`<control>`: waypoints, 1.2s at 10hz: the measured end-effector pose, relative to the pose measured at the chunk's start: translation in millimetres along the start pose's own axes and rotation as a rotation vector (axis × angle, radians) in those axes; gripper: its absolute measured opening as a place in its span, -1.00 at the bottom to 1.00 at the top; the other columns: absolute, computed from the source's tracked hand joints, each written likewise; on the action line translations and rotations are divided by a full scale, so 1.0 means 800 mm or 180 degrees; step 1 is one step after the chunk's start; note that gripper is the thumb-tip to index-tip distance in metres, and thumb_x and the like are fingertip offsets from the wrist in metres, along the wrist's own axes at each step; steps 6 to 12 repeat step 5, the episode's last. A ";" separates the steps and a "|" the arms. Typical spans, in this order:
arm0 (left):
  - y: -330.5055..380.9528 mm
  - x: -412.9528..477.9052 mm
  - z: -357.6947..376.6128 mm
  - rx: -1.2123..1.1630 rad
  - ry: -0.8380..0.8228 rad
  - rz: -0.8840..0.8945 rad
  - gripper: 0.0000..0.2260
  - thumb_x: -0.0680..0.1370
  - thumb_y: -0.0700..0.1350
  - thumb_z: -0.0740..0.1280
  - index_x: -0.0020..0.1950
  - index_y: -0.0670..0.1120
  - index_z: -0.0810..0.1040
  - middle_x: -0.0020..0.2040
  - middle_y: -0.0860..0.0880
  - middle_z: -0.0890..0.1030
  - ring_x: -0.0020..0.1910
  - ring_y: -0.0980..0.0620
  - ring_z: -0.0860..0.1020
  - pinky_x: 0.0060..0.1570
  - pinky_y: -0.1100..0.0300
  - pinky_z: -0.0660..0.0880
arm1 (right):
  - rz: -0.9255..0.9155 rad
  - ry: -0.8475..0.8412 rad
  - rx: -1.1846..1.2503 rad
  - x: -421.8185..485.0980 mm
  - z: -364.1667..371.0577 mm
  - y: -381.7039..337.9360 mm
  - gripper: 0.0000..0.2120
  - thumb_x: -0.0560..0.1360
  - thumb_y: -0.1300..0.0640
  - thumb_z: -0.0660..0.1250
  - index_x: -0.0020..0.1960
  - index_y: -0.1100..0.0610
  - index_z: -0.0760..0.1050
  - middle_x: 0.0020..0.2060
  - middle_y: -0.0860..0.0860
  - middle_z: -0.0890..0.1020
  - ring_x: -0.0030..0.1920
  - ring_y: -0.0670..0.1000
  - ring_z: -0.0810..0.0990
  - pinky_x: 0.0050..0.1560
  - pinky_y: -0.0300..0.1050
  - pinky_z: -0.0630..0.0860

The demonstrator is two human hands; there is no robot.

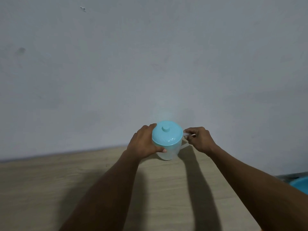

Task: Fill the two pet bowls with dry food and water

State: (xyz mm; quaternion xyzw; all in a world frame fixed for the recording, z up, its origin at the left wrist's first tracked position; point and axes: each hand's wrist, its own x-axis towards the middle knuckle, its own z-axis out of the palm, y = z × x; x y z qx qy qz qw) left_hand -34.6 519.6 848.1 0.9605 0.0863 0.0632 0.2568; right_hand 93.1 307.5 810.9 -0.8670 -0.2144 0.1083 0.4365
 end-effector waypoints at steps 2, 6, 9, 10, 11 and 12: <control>-0.001 -0.002 0.004 0.0045 -0.0057 -0.0101 -0.15 0.21 0.27 0.59 0.40 0.13 0.33 0.28 0.13 0.49 0.23 0.07 0.44 0.12 0.10 0.46 | 0.0138 -0.0109 -0.0055 0.000 0.002 0.000 -0.74 0.54 0.30 0.32 0.14 0.09 0.68 0.02 -0.01 0.73 0.05 0.07 0.68 0.04 -0.15 0.52; 0.048 -0.038 -0.044 0.0453 -0.0033 -0.0320 0.06 0.21 0.35 0.54 0.58 0.15 0.09 0.53 0.02 0.26 0.47 -0.05 0.30 0.31 -0.10 0.43 | -0.0031 -0.0118 -0.0865 -0.036 -0.044 -0.054 -0.54 0.60 0.15 0.27 0.49 0.09 0.38 0.44 0.08 0.48 0.40 0.13 0.47 0.40 0.02 0.41; 0.048 -0.038 -0.044 0.0453 -0.0033 -0.0320 0.06 0.21 0.35 0.54 0.58 0.15 0.09 0.53 0.02 0.26 0.47 -0.05 0.30 0.31 -0.10 0.43 | -0.0031 -0.0118 -0.0865 -0.036 -0.044 -0.054 -0.54 0.60 0.15 0.27 0.49 0.09 0.38 0.44 0.08 0.48 0.40 0.13 0.47 0.40 0.02 0.41; 0.048 -0.038 -0.044 0.0453 -0.0033 -0.0320 0.06 0.21 0.35 0.54 0.58 0.15 0.09 0.53 0.02 0.26 0.47 -0.05 0.30 0.31 -0.10 0.43 | -0.0031 -0.0118 -0.0865 -0.036 -0.044 -0.054 -0.54 0.60 0.15 0.27 0.49 0.09 0.38 0.44 0.08 0.48 0.40 0.13 0.47 0.40 0.02 0.41; 0.048 -0.038 -0.044 0.0453 -0.0033 -0.0320 0.06 0.21 0.35 0.54 0.58 0.15 0.09 0.53 0.02 0.26 0.47 -0.05 0.30 0.31 -0.10 0.43 | -0.0031 -0.0118 -0.0865 -0.036 -0.044 -0.054 -0.54 0.60 0.15 0.27 0.49 0.09 0.38 0.44 0.08 0.48 0.40 0.13 0.47 0.40 0.02 0.41; 0.048 -0.038 -0.044 0.0453 -0.0033 -0.0320 0.06 0.21 0.35 0.54 0.58 0.15 0.09 0.53 0.02 0.26 0.47 -0.05 0.30 0.31 -0.10 0.43 | -0.0031 -0.0118 -0.0865 -0.036 -0.044 -0.054 -0.54 0.60 0.15 0.27 0.49 0.09 0.38 0.44 0.08 0.48 0.40 0.13 0.47 0.40 0.02 0.41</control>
